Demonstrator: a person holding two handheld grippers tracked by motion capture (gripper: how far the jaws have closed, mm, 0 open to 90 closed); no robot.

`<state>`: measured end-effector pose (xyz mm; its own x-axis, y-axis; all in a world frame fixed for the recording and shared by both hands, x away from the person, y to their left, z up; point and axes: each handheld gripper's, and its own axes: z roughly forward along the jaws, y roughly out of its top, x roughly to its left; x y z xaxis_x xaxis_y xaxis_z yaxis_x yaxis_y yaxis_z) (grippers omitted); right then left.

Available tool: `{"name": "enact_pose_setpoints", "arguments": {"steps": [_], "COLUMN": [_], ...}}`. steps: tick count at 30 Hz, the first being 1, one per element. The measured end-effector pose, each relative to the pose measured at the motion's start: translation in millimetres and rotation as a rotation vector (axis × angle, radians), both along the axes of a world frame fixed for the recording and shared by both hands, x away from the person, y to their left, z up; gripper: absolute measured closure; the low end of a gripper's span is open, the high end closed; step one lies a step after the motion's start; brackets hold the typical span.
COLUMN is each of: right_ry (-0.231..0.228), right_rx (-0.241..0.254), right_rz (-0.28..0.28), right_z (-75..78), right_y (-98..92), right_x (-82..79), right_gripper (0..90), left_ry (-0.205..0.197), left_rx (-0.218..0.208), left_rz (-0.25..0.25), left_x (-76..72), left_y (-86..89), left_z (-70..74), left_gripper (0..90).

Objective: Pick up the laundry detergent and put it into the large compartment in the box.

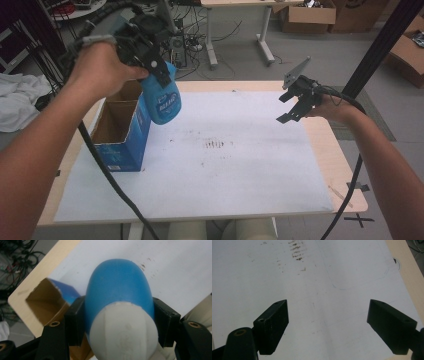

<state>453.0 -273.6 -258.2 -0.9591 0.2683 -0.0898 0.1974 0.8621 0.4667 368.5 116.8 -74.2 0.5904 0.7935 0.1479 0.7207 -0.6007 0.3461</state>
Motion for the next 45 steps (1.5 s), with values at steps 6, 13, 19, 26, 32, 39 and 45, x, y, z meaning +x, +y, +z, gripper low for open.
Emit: {"name": "enact_pose_setpoints", "arguments": {"steps": [6,13,19,26,32,39,45], "right_ry": [-0.010,-0.021,-0.040,-0.036,-0.028,-0.020,-0.012], "right_rx": [0.003,0.007,0.010,0.008,0.003,-0.010,-0.017], "right_rz": [0.019,0.025,0.035,0.036,0.027,0.023,0.024], "right_z": [5.3,9.3,9.7,7.1,4.3,0.6,-3.1], "right_y": [3.7,4.6,5.7,4.8,3.5,4.2,5.9], "right_x": [-1.3,-2.2,-0.6,-0.9,0.0,1.8,1.9], "right_gripper": [17.4,17.5,17.6,17.6,17.6,17.6,17.7], "left_ry": [-0.036,-0.043,-0.059,-0.050,-0.041,-0.023,0.000], "left_rx": [-0.013,-0.031,-0.044,-0.071,-0.090,-0.075,-0.075], "left_rz": [0.138,0.307,0.442,0.532,0.575,0.579,0.577], "left_x": [-2.0,-1.4,2.0,10.1,17.2,23.2,27.1], "left_y": [23.0,51.5,73.7,95.6,108.5,114.2,115.6], "left_z": [26.2,38.8,37.3,15.3,-12.2,-51.6,-91.0], "left_gripper": [38.3,38.3,38.3,38.3,38.3,38.3,38.3]}}
